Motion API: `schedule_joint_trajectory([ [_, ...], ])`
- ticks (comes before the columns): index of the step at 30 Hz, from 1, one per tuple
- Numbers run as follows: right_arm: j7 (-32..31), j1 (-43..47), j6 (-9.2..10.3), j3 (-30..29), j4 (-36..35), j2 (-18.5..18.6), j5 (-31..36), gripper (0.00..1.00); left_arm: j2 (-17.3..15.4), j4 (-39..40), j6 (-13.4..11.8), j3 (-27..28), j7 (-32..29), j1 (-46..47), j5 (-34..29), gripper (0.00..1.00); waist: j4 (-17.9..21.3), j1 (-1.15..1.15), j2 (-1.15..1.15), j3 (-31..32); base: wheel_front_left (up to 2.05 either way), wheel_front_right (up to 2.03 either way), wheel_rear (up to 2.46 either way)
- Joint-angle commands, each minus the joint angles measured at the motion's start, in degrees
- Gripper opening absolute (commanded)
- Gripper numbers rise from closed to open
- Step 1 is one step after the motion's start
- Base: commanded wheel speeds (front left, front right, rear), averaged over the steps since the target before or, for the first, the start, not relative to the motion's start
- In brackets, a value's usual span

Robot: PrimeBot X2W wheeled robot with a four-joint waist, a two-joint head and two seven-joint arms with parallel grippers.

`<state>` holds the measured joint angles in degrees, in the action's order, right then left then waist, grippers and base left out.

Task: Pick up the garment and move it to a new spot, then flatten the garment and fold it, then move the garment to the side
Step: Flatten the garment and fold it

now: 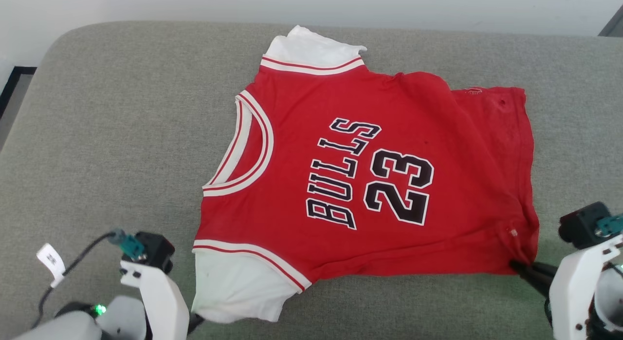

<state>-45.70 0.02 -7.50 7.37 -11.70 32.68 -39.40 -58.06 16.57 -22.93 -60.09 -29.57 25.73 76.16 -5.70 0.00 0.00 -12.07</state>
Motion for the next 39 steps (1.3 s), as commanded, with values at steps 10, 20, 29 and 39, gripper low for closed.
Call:
schedule_joint_trajectory([
  [10,-1.4,-5.7,0.02,-8.4,-2.3,-7.5,6.1,0.00,-2.1,0.2,2.8,4.9,-2.1,12.8,-5.9,0.00,0.9,0.00,0.00,-1.9,0.00,0.00,0.00],
  [20,0.6,-19.4,0.02,-8.1,5.4,-13.1,15.0,0.00,8.5,-19.4,14.5,5.4,-5.6,29.8,-11.4,0.00,2.7,0.00,0.00,-6.5,0.00,0.00,0.00],
  [29,2.0,-28.3,0.02,-6.0,17.6,-16.6,19.6,0.00,18.4,-39.9,23.1,2.7,-5.7,35.5,-12.4,0.00,4.2,0.00,0.00,-9.5,0.00,0.00,0.00],
  [39,3.1,-35.2,0.02,-2.4,27.1,-19.2,20.6,1.00,25.4,-57.3,28.2,1.7,-5.9,38.5,-10.9,0.97,5.4,0.00,0.00,-10.6,0.00,0.00,0.00],
])
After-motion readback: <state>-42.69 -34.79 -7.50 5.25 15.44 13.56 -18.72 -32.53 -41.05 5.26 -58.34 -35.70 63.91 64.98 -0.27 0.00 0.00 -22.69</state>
